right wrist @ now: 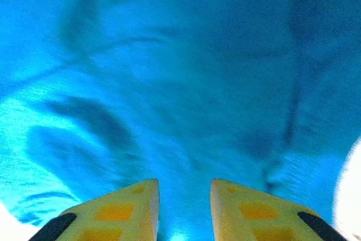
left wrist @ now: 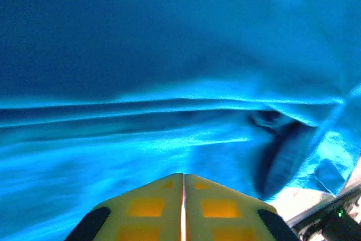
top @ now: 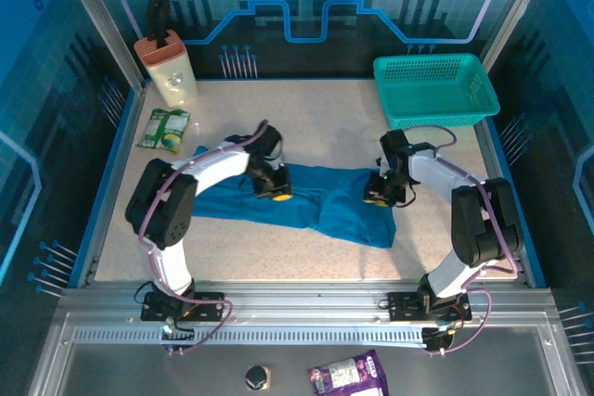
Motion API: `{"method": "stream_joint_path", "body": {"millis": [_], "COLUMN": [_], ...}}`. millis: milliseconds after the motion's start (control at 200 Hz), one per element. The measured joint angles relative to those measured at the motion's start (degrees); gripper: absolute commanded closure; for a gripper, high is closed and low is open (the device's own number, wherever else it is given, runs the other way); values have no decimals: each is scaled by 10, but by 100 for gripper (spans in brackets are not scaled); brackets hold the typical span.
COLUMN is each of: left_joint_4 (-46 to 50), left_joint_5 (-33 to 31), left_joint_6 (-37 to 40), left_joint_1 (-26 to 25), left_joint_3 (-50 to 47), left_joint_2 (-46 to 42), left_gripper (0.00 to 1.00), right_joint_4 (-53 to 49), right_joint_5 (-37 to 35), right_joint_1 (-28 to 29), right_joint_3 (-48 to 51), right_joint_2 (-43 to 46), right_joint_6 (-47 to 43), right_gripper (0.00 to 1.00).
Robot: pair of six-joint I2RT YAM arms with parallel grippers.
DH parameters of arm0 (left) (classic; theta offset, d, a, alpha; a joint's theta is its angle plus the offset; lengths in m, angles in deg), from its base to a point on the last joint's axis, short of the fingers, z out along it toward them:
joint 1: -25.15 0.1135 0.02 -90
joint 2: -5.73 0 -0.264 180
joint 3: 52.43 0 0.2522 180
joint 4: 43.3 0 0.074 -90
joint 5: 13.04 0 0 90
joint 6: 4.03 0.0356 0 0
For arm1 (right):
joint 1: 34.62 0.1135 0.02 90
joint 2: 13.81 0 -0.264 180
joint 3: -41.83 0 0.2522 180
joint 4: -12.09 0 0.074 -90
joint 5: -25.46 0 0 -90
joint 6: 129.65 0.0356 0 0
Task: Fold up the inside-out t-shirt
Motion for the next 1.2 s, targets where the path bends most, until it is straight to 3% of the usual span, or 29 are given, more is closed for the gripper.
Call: {"method": "stream_joint_path", "body": {"millis": [195,390,585,886,1011,1201], "left_joint_4": [-1,-7,-42,-73,-51,0], "left_joint_5": [-18,-3,27,62,68,38], "left_joint_6": [30,44,42,34,32,61], "left_joint_1": [120,174,184,183,182,194], "left_joint_3": [-68,-110,-135,-160,-142,-21], "left_joint_2": [-35,-15,-24,-40,-64,-72], "left_gripper": [97,98,97,95,94,95], "right_joint_4": [33,28,27,7,-15,-40], "right_joint_5": [48,75,114,111,92,81], "right_joint_1": [-7,-55,-99,-130,-117,-47], "right_joint_3": [-4,-20,-21,-25,-40,-84], "right_joint_2": [-73,-87,-96,-96,-71,-10], "right_joint_6": [-4,-9,-8,-8,-6,3], "right_gripper": [67,64,64,64,63,61]}}
